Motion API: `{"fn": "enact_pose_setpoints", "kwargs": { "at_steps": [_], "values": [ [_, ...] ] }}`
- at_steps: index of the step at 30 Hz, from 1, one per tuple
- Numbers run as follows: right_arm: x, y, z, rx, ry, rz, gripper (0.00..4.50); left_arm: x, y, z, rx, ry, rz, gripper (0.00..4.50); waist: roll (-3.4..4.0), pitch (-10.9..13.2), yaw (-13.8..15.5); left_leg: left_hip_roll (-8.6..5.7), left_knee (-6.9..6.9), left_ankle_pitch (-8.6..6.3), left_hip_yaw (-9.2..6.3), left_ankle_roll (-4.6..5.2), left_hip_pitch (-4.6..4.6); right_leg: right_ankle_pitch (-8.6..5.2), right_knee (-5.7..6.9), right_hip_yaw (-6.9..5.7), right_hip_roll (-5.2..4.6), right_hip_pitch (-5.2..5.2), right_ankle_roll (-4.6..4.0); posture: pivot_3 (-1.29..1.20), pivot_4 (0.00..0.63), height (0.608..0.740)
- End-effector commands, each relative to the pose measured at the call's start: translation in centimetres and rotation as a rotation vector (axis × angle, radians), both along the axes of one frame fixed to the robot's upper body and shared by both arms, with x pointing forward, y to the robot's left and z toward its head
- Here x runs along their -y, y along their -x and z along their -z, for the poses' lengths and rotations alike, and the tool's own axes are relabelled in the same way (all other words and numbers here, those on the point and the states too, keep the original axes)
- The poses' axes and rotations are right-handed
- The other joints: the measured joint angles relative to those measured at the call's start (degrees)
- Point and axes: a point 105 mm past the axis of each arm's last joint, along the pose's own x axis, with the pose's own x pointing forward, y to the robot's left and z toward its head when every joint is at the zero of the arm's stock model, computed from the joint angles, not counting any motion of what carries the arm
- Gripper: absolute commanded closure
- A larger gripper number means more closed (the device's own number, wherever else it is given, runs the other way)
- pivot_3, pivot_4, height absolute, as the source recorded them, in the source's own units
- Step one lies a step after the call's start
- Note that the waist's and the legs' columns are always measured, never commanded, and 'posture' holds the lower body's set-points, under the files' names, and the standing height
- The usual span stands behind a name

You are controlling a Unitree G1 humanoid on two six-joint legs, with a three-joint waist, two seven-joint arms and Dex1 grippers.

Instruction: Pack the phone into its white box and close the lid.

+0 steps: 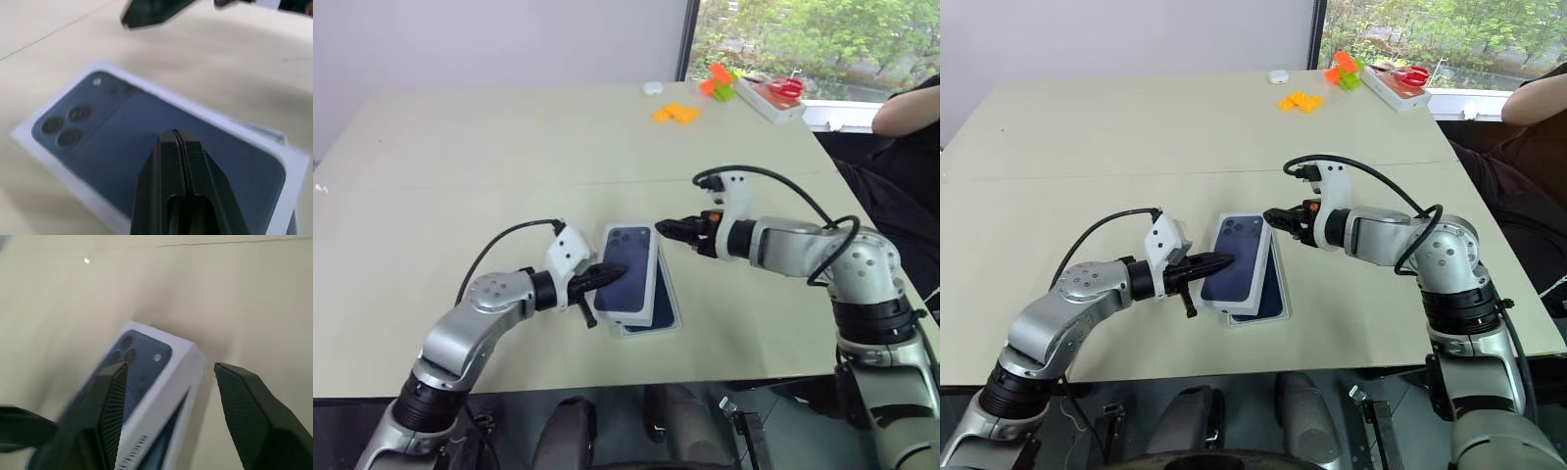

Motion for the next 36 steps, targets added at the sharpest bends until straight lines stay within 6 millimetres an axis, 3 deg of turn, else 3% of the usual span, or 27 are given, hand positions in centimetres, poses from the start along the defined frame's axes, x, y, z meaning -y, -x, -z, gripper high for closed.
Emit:
{"fn": "enact_pose_setpoints", "kwargs": {
  "at_steps": [1,4,8,12,15,20,36],
  "values": [
    [0.2,-0.1,-1.5,0.172,0.149,-0.057,1.57,-3.0,-1.5,-1.4,-0.075,0.075,-0.158,4.5,0.0,0.0,-0.02,-0.02,0.0,0.0,0.0,0.0,0.0,0.0,0.0,-0.01,-0.01,-0.01,0.03,0.0,0.15,0.74],
    [0.3,0.2,-1.0,0.223,0.25,-0.116,2.35,-6.3,-2.6,-1.0,-0.118,0.06,-0.325,4.5,0.0,0.0,-0.19,-0.07,0.0,-0.01,-0.01,0.01,0.02,-0.02,0.0,-0.08,0.0,-0.01,0.08,0.0,0.15,0.74],
    [0.6,0.7,-0.3,0.264,0.366,-0.192,4.41,-7.6,-2.1,-0.4,-0.14,-0.005,-0.353,4.5,-0.02,0.01,-0.01,-0.08,-0.01,-0.02,-0.03,0.02,-0.01,-0.03,0.01,-0.08,0.0,-0.04,0.08,0.0,0.15,0.74],
    [0.4,1.9,0.5,0.291,0.459,-0.301,4.47,-7.4,-0.9,2.1,-0.196,-0.181,-0.307,4.5,-0.02,0.01,0.33,-0.15,-0.01,-0.02,-0.03,0.02,-0.02,-0.11,0.0,-0.07,-0.17,-0.04,0.06,0.0,0.15,0.74],
    [0.2,2.8,1.4,0.302,0.521,-0.368,4.47,-6.2,0.4,3.3,-0.225,-0.263,-0.214,4.5,-0.04,0.02,0.36,-0.22,0.0,-0.02,0.01,0.01,-0.03,-0.2,-0.02,-0.03,-0.27,-0.03,0.0,0.0,0.15,0.74],
    [-0.3,3.1,2.6,0.245,0.5,-0.38,4.47,-3.9,0.9,3.6,-0.223,-0.263,-0.117,4.5,-0.06,0.03,0.5,-0.22,0.0,-0.02,0.0,0.01,-0.04,-0.2,-0.01,-0.02,-0.29,-0.04,0.02,0.0,0.15,0.74],
    [-1.6,4.5,2.9,0.213,0.46,-0.44,4.47,-0.3,2.1,2.7,-0.205,-0.21,0.051,4.5,-0.06,0.02,0.37,-0.22,0.03,-0.02,-0.02,0.01,0.0,-0.17,0.08,-0.03,-0.24,-0.02,0.07,0.0,0.15,0.74]
  ]
}}
